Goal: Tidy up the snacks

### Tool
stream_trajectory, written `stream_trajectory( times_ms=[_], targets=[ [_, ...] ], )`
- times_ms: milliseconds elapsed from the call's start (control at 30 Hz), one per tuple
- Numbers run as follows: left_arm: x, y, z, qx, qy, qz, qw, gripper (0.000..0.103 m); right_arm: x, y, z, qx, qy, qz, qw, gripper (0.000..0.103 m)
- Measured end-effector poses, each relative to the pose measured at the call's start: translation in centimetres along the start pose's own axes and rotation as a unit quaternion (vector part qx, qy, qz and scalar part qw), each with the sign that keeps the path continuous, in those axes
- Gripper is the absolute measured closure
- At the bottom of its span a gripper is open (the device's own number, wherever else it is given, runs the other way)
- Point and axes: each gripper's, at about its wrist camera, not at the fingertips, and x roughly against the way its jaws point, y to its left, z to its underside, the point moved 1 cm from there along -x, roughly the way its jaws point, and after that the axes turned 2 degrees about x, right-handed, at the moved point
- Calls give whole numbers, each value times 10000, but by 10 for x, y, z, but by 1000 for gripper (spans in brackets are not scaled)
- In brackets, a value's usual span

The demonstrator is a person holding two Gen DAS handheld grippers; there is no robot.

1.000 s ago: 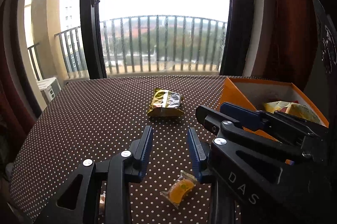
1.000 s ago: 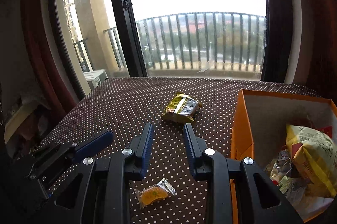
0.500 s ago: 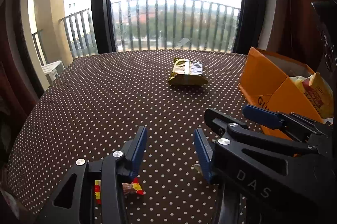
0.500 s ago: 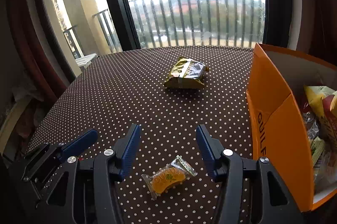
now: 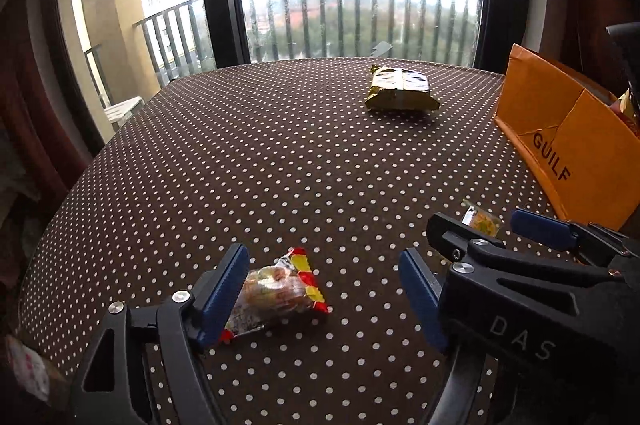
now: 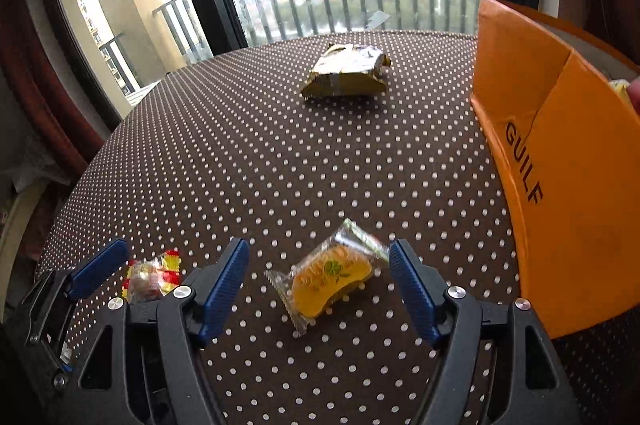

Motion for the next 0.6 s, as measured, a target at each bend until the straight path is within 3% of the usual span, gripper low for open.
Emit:
stream_trajectory(
  times_ms=[100, 267, 433, 533, 600],
  targets=[
    [-1, 6, 9, 111, -65, -214, 9997, 17, -7, 2, 4, -3, 49, 33, 10000, 21],
    [-16, 13, 17, 355, 218, -98, 9991, 17, -20, 9, 8, 245, 125, 234, 9993, 21],
    [-26, 15, 15, 399, 256, 25, 9989, 18, -27, 13, 4, 398, 106, 298, 9987, 21],
    [-30, 11, 13, 332, 229, 54, 9992, 18, -31, 16, 0, 496, 54, 284, 9983, 33],
    [-30, 7, 13, 279, 155, 103, 9994, 25, -32, 20, -1, 619, 40, 225, 9978, 50]
  ],
)
